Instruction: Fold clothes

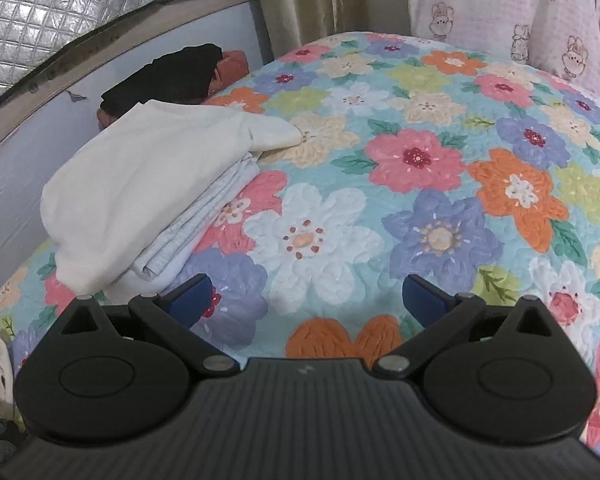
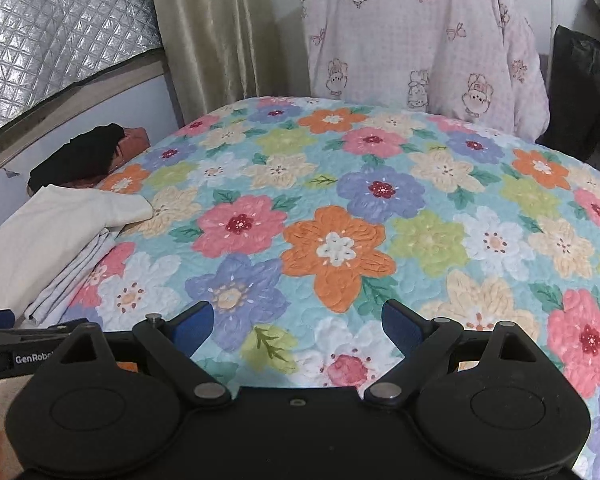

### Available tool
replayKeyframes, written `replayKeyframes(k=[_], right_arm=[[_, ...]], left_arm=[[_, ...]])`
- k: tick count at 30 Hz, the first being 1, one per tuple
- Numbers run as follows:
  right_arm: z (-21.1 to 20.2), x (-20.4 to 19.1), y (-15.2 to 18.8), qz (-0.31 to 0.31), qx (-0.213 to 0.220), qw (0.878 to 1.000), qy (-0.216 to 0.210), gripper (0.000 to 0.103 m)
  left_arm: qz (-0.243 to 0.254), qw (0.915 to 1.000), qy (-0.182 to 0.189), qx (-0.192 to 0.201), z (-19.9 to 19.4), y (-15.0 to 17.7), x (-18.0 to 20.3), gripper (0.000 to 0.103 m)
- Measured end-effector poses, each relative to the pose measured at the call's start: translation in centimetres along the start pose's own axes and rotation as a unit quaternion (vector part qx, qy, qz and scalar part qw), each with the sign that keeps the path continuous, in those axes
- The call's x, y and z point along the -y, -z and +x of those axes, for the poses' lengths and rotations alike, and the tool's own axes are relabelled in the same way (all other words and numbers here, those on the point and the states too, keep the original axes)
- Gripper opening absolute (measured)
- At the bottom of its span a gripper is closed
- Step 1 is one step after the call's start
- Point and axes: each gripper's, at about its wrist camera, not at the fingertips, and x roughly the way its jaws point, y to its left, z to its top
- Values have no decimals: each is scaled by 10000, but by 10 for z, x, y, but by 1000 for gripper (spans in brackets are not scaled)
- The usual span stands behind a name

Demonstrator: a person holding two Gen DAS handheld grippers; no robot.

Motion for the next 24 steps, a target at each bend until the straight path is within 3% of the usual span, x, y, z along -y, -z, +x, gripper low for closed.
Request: replayKeyframes(k=[24], right_arm=[[10, 14, 2, 179, -168, 9996, -159, 94]], left_arm=[[276, 9996, -83, 42, -10, 3, 22, 103]])
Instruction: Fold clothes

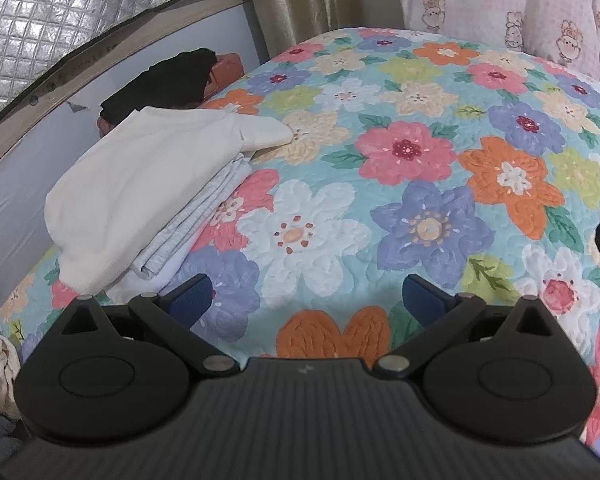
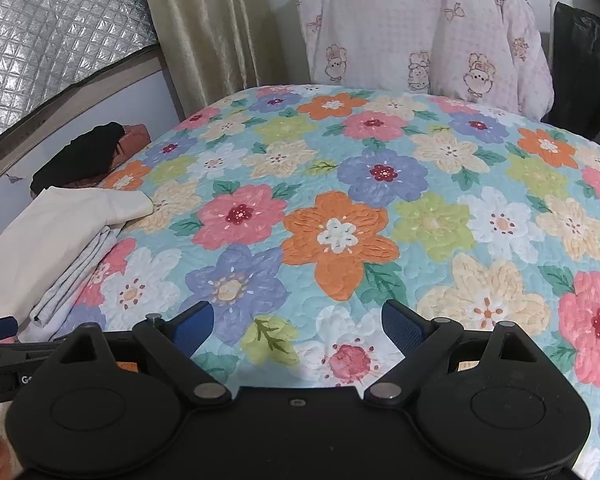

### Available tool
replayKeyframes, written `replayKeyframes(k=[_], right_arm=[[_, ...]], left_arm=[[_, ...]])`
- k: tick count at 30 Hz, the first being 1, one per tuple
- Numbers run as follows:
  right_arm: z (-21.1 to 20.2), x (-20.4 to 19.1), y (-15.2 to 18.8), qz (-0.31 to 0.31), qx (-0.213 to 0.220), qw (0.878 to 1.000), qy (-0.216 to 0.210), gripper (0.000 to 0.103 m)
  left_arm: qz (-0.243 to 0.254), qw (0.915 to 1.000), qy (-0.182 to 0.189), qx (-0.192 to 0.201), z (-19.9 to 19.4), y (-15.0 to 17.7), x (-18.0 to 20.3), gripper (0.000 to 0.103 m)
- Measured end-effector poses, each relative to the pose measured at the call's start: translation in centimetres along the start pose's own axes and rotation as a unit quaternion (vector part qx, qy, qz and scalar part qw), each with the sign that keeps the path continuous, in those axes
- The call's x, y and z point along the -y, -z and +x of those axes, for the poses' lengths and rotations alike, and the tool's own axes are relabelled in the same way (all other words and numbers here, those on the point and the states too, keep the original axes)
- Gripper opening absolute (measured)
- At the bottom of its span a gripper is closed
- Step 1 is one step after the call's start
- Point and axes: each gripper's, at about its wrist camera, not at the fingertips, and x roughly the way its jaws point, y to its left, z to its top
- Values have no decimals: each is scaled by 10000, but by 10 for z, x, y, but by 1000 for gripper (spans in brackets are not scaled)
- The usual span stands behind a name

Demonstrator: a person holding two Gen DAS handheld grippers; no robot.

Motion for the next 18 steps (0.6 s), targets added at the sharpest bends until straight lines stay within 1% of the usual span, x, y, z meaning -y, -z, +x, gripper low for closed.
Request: replayKeyframes(k=[5, 9, 14, 18], right_arm=[[-1, 1, -2, -8, 38, 10000, 0, 94], [-2, 0, -3, 17, 52, 10000, -29, 94], [0, 1, -2, 28, 17, 10000, -53, 94], [2, 3, -2, 83, -22, 9999, -71, 94]], left_arm=[[-53, 10000, 53, 2, -5, -1, 2, 103], [-200, 9989, 363, -203, -5, 0, 0, 103], [-223, 9988, 372, -231, -7, 1, 1, 103], [-313, 9978, 527, -235, -5, 3, 1, 103]])
